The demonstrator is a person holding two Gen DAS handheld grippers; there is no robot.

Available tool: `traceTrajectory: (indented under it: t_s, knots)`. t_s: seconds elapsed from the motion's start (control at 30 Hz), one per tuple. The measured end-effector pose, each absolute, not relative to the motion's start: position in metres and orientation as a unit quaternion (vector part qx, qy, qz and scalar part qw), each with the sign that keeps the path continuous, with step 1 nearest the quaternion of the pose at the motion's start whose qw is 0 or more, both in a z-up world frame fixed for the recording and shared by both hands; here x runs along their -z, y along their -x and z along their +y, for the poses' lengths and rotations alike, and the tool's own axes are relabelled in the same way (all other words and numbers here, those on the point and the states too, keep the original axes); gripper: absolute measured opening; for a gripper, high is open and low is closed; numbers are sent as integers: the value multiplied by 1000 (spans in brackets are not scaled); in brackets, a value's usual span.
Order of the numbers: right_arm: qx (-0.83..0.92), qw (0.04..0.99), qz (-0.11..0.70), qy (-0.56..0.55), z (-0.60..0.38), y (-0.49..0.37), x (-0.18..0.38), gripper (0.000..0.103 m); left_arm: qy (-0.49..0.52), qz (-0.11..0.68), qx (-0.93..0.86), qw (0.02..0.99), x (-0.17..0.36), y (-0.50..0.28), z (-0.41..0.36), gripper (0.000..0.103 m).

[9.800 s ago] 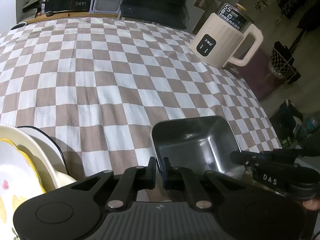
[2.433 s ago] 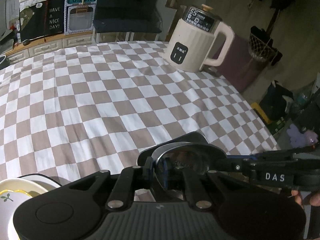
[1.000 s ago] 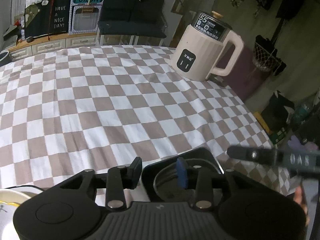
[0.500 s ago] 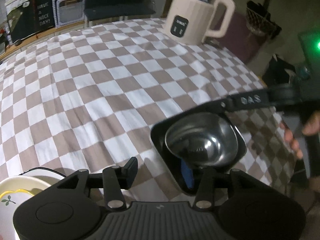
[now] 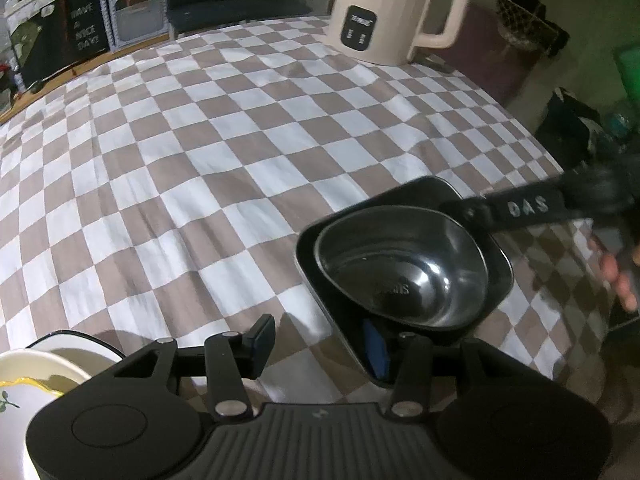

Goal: Organize plates and bowls
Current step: 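Carry the square steel container with both grippers toward the white plate stack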

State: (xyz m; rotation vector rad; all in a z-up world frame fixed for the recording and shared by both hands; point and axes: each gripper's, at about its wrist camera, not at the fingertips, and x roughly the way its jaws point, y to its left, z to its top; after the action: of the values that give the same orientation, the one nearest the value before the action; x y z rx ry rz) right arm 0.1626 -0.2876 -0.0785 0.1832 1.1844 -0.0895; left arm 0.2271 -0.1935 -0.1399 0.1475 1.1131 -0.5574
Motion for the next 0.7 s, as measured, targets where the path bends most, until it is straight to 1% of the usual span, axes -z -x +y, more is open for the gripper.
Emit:
traceTrajectory:
  t_s: [0.07,0.13,0.27,0.3,0.33,0.37,0.43,0.6,0.7]
  knots:
    - [37,825,557,-89,-290,-159,77,55,-58,520,250,814,140,-230,-192,50]
    - [29,823,559,-97,-293,-156,77,46,-40,523,239,817,141,-235,-188,50]
    - [11,819,564,-100,-295,-148,78,36,-9,526,225,820,142,-242,-181,48]
    - [3,820,564,-100,-295,-146,78,29,0,529,227,818,142,-243,-179,47]
    - [-4,820,564,-101,-296,-145,78,23,8,530,229,816,142,-242,-177,43]
    - [-10,820,562,-103,-296,-143,77,21,16,531,234,814,141,-241,-176,40]
    - [-19,821,561,-102,-295,-140,75,16,29,534,241,810,140,-239,-174,26]
    - [-33,820,563,-99,-294,-134,73,12,46,536,253,804,136,-233,-175,13]
    - [-40,821,561,-96,-292,-133,70,7,58,541,255,799,136,-231,-174,13]
